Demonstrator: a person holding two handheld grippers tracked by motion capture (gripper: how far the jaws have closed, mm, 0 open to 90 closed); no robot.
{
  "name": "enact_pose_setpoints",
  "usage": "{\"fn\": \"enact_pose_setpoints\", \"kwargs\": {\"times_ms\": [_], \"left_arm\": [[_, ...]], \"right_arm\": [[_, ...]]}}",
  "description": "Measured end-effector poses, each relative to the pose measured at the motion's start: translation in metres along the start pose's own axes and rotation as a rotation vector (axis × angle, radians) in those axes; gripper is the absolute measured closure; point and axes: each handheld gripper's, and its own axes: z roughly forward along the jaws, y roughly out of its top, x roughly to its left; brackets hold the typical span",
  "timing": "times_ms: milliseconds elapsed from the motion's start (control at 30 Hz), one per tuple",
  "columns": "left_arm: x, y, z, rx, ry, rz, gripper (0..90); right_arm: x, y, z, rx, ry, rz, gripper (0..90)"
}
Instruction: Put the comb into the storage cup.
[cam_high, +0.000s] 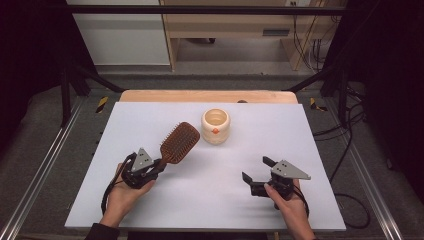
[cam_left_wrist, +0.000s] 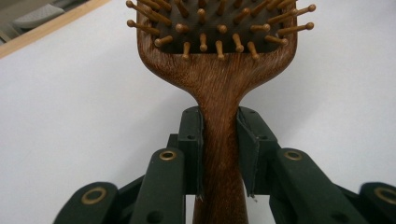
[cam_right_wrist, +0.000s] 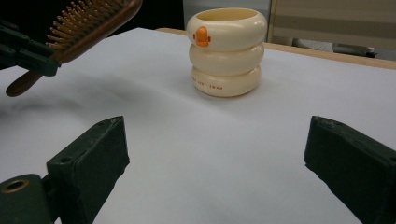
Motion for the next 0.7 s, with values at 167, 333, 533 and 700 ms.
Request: {"fn": "enact_pose_setpoints", "kwargs": {"times_ms": [167,333,533,700], "left_arm": [[-0.006,-0.001,0.0,-0.017,0.003,0.007,71.9],[-0.011,0.001,-0.001,-0.045,0.004,-0.003,71.9],[-0.014,0.001,-0.003,-0.078,0.002,-0.013,71.9],[-0.017,0.004,-0.005,-0.105,0.011,-0.01,71.9]], "right_arm": [[0.005,0.002,0.001,0.001,0.01,0.012,6.3],[0.008,0.003,0.002,0.0,0.008,0.015,5.5],[0.011,0.007,0.002,-0.005,0.001,0.06,6.1],[0.016,0.01,0.005,0.001,0.029,0.102,6.3]]}}
